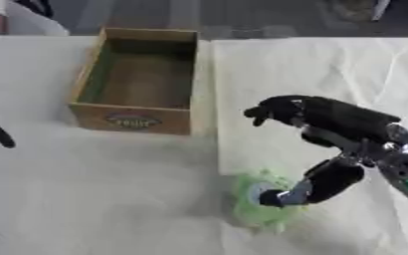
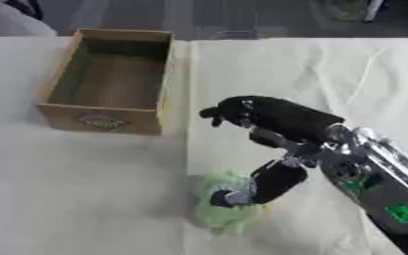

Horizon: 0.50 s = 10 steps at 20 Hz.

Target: Pick up objects on the table and place them in the box.

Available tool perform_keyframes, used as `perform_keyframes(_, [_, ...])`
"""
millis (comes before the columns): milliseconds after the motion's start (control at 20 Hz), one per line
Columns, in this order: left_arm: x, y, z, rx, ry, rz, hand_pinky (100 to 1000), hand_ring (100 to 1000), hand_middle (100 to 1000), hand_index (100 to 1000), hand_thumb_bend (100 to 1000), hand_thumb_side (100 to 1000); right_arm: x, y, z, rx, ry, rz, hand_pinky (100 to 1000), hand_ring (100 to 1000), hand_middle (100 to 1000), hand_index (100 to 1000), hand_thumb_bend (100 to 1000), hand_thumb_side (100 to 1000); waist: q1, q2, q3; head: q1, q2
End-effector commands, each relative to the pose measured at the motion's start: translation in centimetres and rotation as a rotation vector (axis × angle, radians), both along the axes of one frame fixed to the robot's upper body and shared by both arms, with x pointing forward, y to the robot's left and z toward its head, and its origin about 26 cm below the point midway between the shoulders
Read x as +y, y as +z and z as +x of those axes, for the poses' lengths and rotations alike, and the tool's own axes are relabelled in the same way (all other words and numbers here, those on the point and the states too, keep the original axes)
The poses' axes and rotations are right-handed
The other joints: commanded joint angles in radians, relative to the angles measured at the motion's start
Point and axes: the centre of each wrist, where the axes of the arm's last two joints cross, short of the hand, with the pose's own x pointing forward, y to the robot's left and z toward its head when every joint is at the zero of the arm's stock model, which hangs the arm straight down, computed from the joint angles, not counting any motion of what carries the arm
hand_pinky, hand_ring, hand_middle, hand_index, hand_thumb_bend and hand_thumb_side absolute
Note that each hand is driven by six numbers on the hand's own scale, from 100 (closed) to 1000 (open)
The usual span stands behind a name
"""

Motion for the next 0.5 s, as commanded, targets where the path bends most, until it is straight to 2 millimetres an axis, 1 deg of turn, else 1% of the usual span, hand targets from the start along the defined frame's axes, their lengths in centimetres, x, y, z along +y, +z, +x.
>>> perform_keyframes(50, [0.21, 0.78, -0.17, -0.022, -0.001, 0.021, 308, 364, 385, 638, 100, 950, 0.18, 0.62, -0.34, 0.034, 0.003, -0.01, 978, 973, 794, 1000, 633, 465, -0.001, -0.018, -0.001, -0.001, -0.008])
perform_keyframes(350, [0.21, 0.78, -0.17, -0.022, 0.0, 0.022, 307, 364, 385, 637, 100, 949, -0.05, 0.62, -0.27, 0.103, -0.034, -0.04, 983, 979, 807, 1000, 563, 419, -0.002, -0.016, -0.003, -0.001, -0.008])
perform_keyframes(500, [0.19, 0.8, -0.16, -0.022, 0.0, 0.022, 307, 364, 385, 637, 100, 948, -0.13, 0.09, -0.32, 0.153, -0.059, -0.053, 987, 983, 818, 1000, 508, 393, -0.003, -0.015, -0.003, -0.001, -0.011])
